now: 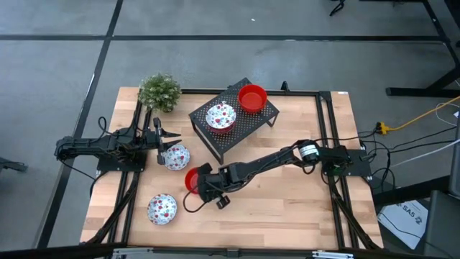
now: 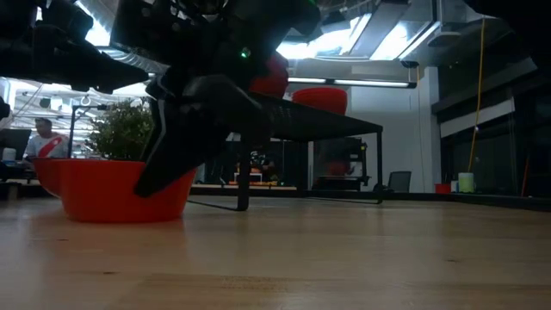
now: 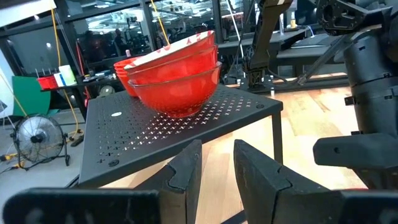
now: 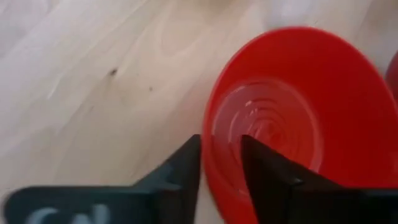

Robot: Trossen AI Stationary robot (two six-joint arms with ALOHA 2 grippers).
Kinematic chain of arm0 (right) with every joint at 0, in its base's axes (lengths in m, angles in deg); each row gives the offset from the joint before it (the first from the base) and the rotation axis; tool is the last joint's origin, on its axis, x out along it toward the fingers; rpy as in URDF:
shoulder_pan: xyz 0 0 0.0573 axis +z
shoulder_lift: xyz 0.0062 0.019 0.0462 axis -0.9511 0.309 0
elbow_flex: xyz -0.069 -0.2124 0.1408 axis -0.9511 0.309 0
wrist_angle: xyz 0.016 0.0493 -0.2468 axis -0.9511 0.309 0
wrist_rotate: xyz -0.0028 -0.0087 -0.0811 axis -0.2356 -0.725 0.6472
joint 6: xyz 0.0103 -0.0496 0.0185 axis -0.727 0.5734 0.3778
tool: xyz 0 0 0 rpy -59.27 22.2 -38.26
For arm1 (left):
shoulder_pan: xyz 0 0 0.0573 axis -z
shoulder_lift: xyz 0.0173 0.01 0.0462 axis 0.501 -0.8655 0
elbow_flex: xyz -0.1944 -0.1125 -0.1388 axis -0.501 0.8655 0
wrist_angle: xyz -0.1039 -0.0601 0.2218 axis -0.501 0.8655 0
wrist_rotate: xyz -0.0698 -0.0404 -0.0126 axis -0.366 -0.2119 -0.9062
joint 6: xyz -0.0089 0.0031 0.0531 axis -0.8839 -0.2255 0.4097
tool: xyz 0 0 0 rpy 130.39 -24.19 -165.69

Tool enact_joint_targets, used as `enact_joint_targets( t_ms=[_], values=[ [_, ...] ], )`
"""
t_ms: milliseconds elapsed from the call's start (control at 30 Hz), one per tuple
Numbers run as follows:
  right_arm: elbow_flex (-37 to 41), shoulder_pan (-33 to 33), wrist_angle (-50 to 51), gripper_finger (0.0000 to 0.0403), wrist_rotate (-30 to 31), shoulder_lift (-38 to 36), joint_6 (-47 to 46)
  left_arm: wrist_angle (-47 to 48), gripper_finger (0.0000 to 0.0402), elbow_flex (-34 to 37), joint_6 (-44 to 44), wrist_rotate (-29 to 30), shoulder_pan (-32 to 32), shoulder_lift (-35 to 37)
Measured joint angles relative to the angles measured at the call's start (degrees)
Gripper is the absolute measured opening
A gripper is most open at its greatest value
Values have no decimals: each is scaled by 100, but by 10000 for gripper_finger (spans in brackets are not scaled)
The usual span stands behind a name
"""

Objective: Pick & Place Mini bowls
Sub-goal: Stack the red bowl on the red bowl on the shelf

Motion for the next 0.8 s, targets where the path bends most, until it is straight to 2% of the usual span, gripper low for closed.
enact_joint_targets(
  t_ms=[133,200,333,533,633,800],
  values=[
    [0,35,263,32,-127,0,-374,-1,88,0,0,0,1,-1],
    [-9,74,332,11,-212,-8,-521,-1,88,0,0,0,1,1],
    [-11,211,499,19,-253,-11,-692,-1,88,1,0,0,0,-1],
    [-348,562,1126,8,-374,-5,-700,-1,88,0,0,0,1,-1],
    [-772,726,1573,9,-461,2,-668,-1,88,0,0,0,-1,-1],
    [-1847,938,2364,5,-1132,1,-599,-1,88,0,0,2,-1,-1]
  ],
)
